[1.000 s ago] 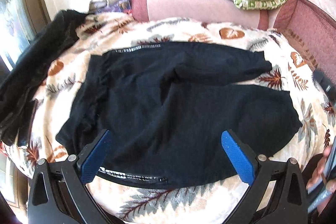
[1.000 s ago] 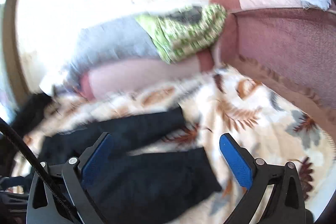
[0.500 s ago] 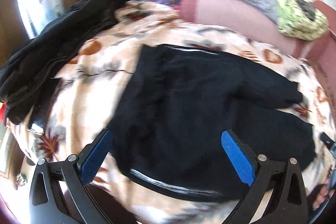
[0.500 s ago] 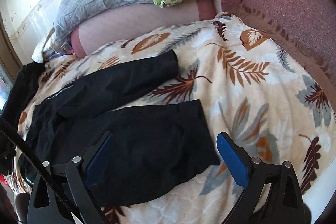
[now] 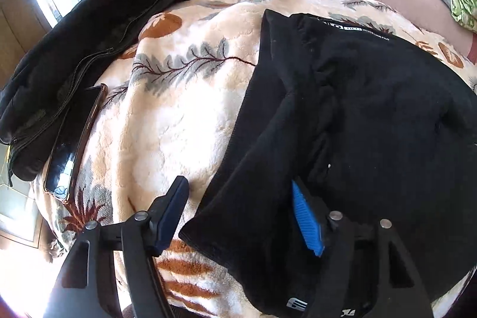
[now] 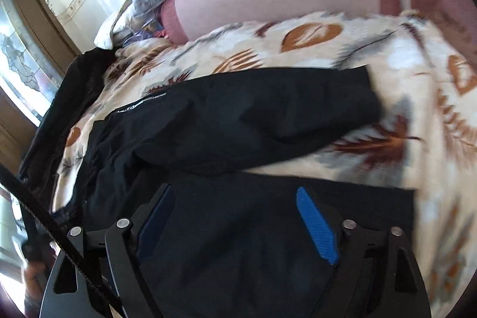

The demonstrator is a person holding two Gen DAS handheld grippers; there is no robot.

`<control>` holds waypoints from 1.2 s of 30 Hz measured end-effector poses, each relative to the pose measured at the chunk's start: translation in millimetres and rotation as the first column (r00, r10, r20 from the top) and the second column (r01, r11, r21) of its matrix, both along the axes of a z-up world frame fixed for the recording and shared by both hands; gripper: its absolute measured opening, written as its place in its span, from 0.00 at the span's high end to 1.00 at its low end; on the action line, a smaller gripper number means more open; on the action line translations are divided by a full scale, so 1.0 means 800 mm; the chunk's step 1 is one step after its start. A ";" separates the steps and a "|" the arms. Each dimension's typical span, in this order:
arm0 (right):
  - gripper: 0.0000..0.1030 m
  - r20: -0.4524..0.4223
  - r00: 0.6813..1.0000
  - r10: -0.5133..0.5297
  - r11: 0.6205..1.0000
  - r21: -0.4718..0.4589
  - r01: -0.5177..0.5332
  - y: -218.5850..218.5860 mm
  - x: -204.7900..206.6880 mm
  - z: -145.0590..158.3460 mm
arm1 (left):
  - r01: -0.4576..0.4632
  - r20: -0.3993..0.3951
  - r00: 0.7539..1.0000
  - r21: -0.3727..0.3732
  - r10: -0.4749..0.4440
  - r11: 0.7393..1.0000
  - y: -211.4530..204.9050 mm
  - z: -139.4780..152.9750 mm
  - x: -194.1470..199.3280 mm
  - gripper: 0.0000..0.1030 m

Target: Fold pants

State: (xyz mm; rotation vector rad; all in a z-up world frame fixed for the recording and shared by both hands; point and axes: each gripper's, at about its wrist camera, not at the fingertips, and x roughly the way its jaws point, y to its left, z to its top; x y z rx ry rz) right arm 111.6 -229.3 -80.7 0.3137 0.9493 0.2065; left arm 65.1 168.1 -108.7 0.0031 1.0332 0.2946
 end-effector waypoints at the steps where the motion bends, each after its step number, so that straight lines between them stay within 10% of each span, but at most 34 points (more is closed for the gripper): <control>1: 0.19 -0.016 0.999 -0.030 1.000 0.007 0.031 -0.007 0.012 -0.006 | 0.005 0.018 1.000 0.003 -0.005 1.000 -0.001 0.000 -0.004 0.33; 8: 0.20 -0.044 0.917 -0.397 0.913 -0.121 0.389 -0.133 0.065 -0.026 | -0.008 0.076 0.997 -0.046 0.012 0.999 0.001 0.000 -0.010 0.31; 14: 0.22 -0.095 0.923 -0.372 0.920 -0.169 0.353 -0.168 0.134 -0.053 | -0.008 0.094 0.996 -0.032 0.011 0.999 -0.003 0.000 -0.010 0.31; 17: 0.81 -0.093 0.952 -0.291 0.939 -0.216 0.266 -0.160 0.156 -0.048 | -0.011 0.098 0.995 -0.047 0.016 0.999 0.000 -0.001 -0.010 0.31; 19: 0.99 -0.097 0.947 -0.307 0.930 -0.242 0.277 -0.165 0.163 -0.041 | -0.016 0.100 0.995 -0.043 0.020 0.999 0.000 -0.001 -0.010 0.30; 24: 1.00 -0.013 0.892 -0.451 0.781 -0.490 0.388 -0.191 0.166 -0.030 | -0.016 0.105 0.994 -0.034 0.019 0.999 -0.002 -0.001 -0.010 0.30; 26: 0.92 -0.020 0.887 -0.461 0.836 -0.343 0.427 -0.211 0.152 -0.022 | -0.019 0.108 0.994 -0.049 0.025 0.999 0.000 0.000 -0.011 0.30; 28: 0.40 -0.107 0.902 -0.418 0.907 -0.105 0.408 -0.224 0.137 -0.025 | -0.020 0.112 0.993 -0.054 0.026 0.998 0.001 0.001 -0.012 0.30; 29: 0.35 -0.125 0.907 -0.401 0.915 -0.022 0.402 -0.222 0.128 -0.028 | -0.019 0.114 0.993 -0.052 0.025 0.998 0.000 0.002 -0.013 0.30; 35: 0.37 -0.171 0.924 -0.342 0.937 0.015 0.349 -0.185 0.118 -0.049 | -0.007 0.127 0.992 -0.018 0.010 1.000 -0.009 0.005 -0.017 0.30; 36: 0.60 -0.182 0.927 -0.328 0.942 0.009 0.336 -0.177 0.121 -0.054 | -0.009 0.126 0.992 -0.017 0.011 1.000 -0.009 0.005 -0.017 0.30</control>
